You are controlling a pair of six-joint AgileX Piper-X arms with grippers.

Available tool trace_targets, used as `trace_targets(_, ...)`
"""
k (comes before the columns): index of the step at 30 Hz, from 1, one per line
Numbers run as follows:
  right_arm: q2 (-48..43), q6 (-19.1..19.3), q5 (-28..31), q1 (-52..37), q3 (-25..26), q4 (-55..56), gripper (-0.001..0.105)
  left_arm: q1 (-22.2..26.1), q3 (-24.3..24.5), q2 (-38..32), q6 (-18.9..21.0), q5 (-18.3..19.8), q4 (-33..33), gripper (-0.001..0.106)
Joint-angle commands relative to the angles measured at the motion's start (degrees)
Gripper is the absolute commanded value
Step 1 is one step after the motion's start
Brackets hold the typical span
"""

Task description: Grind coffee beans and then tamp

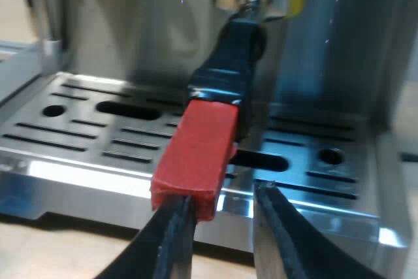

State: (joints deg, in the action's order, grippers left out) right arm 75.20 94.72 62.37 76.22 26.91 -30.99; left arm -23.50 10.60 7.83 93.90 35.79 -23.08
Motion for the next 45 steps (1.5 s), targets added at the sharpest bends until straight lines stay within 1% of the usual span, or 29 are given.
trace_targets(1,-0.12,0.61,3.93,1.76,0.47,1.25,0.025,-0.3,0.11,0.08,-0.3,0.88,0.66,0.061)
trace_targets(3,-0.12,0.42,5.02,3.51,0.47,2.95,0.025,-0.3,0.11,0.08,-0.3,0.88,0.66,0.061)
trace_targets(8,-0.23,0.13,5.19,7.33,0.47,5.22,0.025,-0.3,0.11,0.08,-0.3,0.88,0.66,0.061)
trace_targets(10,-0.55,-0.02,6.29,8.32,0.47,5.22,0.025,-0.3,0.11,0.08,-0.3,0.88,0.66,0.061)
trace_targets(12,-1.85,-0.01,9.61,9.17,0.47,5.22,0.025,-0.3,0.11,0.08,-0.3,0.88,0.66,0.061)
trace_targets(16,-5.52,2.21,10.63,9.29,0.47,5.22,0.026,-0.3,0.11,0.08,-0.3,0.88,0.66,0.061)
trace_targets(17,-6.26,2.61,10.63,9.29,0.47,5.22,0.028,-0.3,0.11,0.08,-0.3,0.88,0.66,0.061)
trace_targets(19,-8.82,4.02,10.63,9.29,0.47,5.48,0.035,-0.3,0.11,0.08,-0.3,0.88,0.66,0.061)
trace_targets(20,-10.12,4.57,10.63,9.29,0.47,5.85,0.041,-0.3,0.11,0.08,-0.3,0.88,0.66,0.061)
trace_targets(22,-11.12,4.57,10.63,9.29,0.47,6.23,0.047,-0.3,0.11,0.08,-0.3,0.88,0.66,0.061)
trace_targets(23,-12.53,4.56,9.83,9.29,0.47,6.49,0.054,-0.3,0.11,0.08,-0.3,0.88,0.66,0.061)
trace_targets(25,-13.49,4.56,8.47,9.08,0.61,6.47,0.058,-0.3,0.11,0.08,-0.3,0.88,0.66,0.061)
trace_targets(28,-13.94,4.56,5.53,8.26,1.94,10.02,0.062,-0.3,0.11,0.08,-0.3,0.88,0.66,0.061)
trace_targets(30,-13.94,4.39,1.35,6.6,3.78,14.63,0.068,-0.3,0.11,0.08,-0.3,0.99,0.66,0.061)
trace_targets(31,-13.94,4.05,0.6,6.14,4.21,15.27,0.069,-0.3,0.11,0.08,-0.3,0.99,0.66,0.061)
trace_targets(33,-13.94,2.07,-0.88,4.56,5.55,18.01,0.07,-0.3,0.11,0.08,-0.3,0.99,0.66,0.061)
trace_targets(34,-13.94,-0.05,-1.43,3.18,6.51,19.87,0.07,-0.3,0.11,0.08,-0.3,0.99,0.66,0.061)
trace_targets(35,-13.94,-2.7,-2.86,1.95,7.84,22.79,0.07,-0.3,0.11,0.08,-0.3,0.99,0.66,0.061)
trace_targets(37,-13.94,-6.78,-6.33,-0.37,10.0,28.7,0.07,-0.3,0.11,0.08,-0.3,0.99,0.66,0.061)
trace_targets(39,-13.69,-11.89,-10.89,-2.88,12.96,36.25,0.07,-0.3,0.11,0.08,-0.3,0.99,0.66,0.061)
trace_targets(40,-13.51,-15.49,-12.76,-4.42,14.66,41.32,0.07,-0.3,0.11,0.08,-0.3,0.99,0.66,0.061)
trace_targets(41,-13.22,-18.0,-14.6,-5.97,16.12,45.61,0.07,-0.3,0.11,0.08,-0.3,0.99,0.66,0.061)
trace_targets(42,-13.12,-18.67,-15.25,-6.68,16.53,47.4,0.07,-0.3,0.11,0.08,-0.3,0.99,0.66,0.061)
trace_targets(45,-12.0,-20.22,-21.51,-9.99,19.21,52.86,0.07,-0.3,0.11,0.08,-0.3,0.99,0.66,0.061)
